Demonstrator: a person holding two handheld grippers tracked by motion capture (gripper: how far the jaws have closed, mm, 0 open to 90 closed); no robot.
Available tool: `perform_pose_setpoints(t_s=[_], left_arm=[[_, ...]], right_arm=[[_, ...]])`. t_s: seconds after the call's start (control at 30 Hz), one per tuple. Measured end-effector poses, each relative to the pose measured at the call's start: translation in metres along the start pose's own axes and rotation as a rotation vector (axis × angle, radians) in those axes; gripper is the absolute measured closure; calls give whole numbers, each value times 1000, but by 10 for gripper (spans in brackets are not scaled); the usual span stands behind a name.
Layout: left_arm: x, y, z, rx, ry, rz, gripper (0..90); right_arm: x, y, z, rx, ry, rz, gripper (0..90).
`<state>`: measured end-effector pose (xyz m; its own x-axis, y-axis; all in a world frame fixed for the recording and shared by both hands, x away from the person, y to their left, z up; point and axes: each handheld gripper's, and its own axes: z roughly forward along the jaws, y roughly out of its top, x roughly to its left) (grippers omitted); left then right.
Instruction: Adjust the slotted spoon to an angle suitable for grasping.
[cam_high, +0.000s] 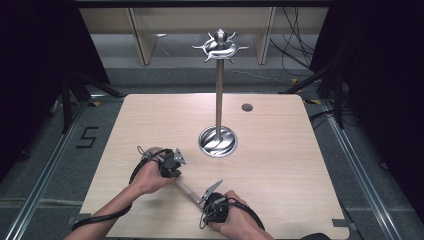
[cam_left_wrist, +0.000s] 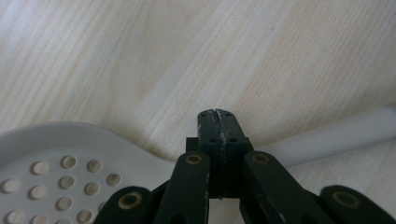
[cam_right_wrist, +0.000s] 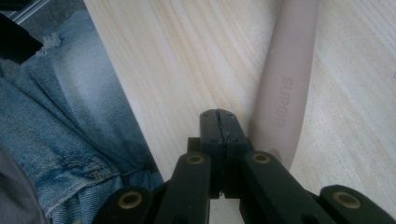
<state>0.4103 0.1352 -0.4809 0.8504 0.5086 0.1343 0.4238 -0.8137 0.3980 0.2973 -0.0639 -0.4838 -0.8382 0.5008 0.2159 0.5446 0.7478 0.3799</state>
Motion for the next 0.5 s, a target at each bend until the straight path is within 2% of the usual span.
perform_pose_setpoints(t_s=[0.03,0.1,0.17,0.37,0.5], left_arm=[[-1,0,0,9,0,-2,895],[-1,3,0,28,1,32,895],[-1,5,0,38,1,43,895],[-2,5,0,56,-10,41,895],[-2,5,0,65,-11,49,895]], right_arm=[[0,0,0,3,-2,6,900],[-2,0,0,4,-3,-1,900],[-2,0,1,5,-11,0,900],[-4,-1,2,6,-22,-5,900],[-5,0,3,2,-21,8,900]])
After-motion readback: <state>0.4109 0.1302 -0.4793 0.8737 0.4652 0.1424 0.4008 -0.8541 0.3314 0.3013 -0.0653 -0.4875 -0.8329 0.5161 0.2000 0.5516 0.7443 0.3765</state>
